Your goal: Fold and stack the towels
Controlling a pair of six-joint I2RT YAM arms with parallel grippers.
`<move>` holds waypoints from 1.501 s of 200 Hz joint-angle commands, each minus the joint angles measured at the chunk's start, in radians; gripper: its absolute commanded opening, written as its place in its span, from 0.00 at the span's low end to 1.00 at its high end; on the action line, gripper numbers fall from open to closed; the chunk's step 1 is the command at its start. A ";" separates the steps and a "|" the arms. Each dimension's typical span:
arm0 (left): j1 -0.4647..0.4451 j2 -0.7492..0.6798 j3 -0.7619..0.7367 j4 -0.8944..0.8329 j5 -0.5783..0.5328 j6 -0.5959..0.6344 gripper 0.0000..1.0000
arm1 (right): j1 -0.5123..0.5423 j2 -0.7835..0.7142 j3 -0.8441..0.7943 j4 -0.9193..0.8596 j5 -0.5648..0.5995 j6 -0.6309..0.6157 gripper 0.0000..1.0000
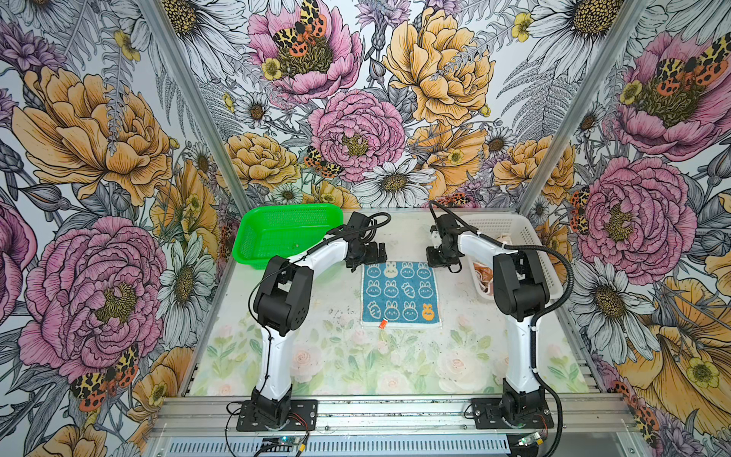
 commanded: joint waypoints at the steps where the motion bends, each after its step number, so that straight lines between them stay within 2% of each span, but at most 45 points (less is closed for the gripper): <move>1: 0.008 0.013 0.049 -0.068 -0.059 0.066 0.99 | 0.011 0.029 0.024 -0.004 0.004 0.001 0.12; 43: 0.022 0.084 0.116 -0.124 -0.098 0.115 0.98 | 0.010 0.026 0.024 -0.004 0.007 -0.005 0.00; 55: 0.026 0.102 0.134 -0.131 -0.099 0.127 0.93 | 0.010 0.025 0.023 -0.005 0.007 -0.006 0.00; 72: 0.032 0.127 0.161 -0.145 -0.096 0.135 0.80 | 0.010 0.025 0.023 -0.004 0.006 -0.008 0.00; 92: 0.041 0.148 0.175 -0.151 -0.091 0.138 0.72 | 0.009 0.022 0.022 -0.004 0.001 -0.011 0.00; 127: 0.044 0.167 0.180 -0.160 -0.101 0.151 0.67 | 0.009 0.017 0.017 -0.004 -0.003 -0.012 0.00; 163: 0.044 0.191 0.189 -0.159 -0.104 0.160 0.53 | 0.010 0.022 0.020 -0.004 -0.015 -0.013 0.00; 193: 0.044 0.208 0.191 -0.159 -0.101 0.170 0.47 | 0.011 0.019 0.016 -0.004 -0.019 -0.014 0.00; 207: 0.046 0.214 0.195 -0.158 -0.103 0.171 0.38 | 0.011 0.019 0.015 -0.004 -0.024 -0.015 0.00; 264: 0.046 0.239 0.215 -0.158 -0.116 0.177 0.37 | 0.011 0.026 0.015 -0.004 -0.037 -0.018 0.00; 300: 0.047 0.256 0.223 -0.159 -0.104 0.176 0.30 | 0.011 0.029 0.016 -0.004 -0.042 -0.017 0.00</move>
